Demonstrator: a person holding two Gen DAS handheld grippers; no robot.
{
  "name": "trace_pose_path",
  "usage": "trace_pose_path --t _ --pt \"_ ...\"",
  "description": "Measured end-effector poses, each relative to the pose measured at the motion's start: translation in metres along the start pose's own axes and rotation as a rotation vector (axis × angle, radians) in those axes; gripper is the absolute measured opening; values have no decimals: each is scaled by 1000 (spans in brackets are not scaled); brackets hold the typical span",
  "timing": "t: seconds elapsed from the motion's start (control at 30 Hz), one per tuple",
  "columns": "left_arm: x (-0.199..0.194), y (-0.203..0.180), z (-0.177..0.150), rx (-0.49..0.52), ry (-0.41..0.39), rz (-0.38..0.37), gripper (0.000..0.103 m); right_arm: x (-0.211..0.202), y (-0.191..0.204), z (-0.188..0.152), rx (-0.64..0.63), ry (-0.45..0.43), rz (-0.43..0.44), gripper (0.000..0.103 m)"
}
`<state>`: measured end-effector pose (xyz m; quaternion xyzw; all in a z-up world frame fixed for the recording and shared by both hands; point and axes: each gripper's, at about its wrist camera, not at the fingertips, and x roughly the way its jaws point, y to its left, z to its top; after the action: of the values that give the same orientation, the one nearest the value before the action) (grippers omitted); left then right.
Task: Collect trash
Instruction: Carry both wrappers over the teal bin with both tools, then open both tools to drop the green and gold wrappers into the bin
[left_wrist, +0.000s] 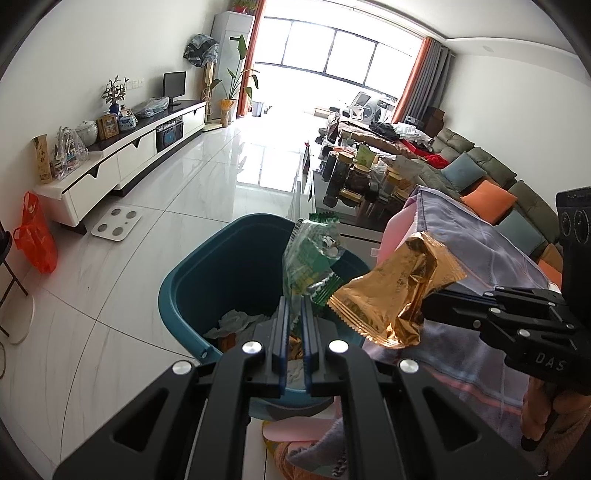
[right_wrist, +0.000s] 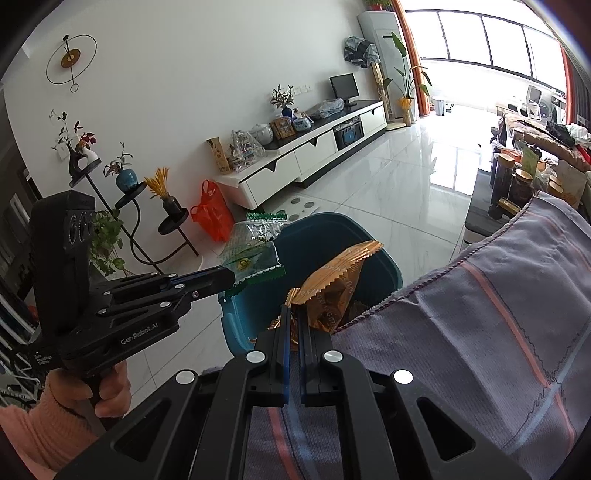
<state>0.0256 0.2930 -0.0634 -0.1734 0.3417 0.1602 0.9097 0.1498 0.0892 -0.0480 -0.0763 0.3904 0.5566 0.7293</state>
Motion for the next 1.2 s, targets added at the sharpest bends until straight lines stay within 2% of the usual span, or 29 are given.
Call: trace_pose_path --t 0.7,1.2 --pt "11 9 0 -11 13 10 8 21 -1 11 -8 54 0 4" --pt "39 23 -2 -57 84 -11 10 50 -5 21 25 128 4 4"
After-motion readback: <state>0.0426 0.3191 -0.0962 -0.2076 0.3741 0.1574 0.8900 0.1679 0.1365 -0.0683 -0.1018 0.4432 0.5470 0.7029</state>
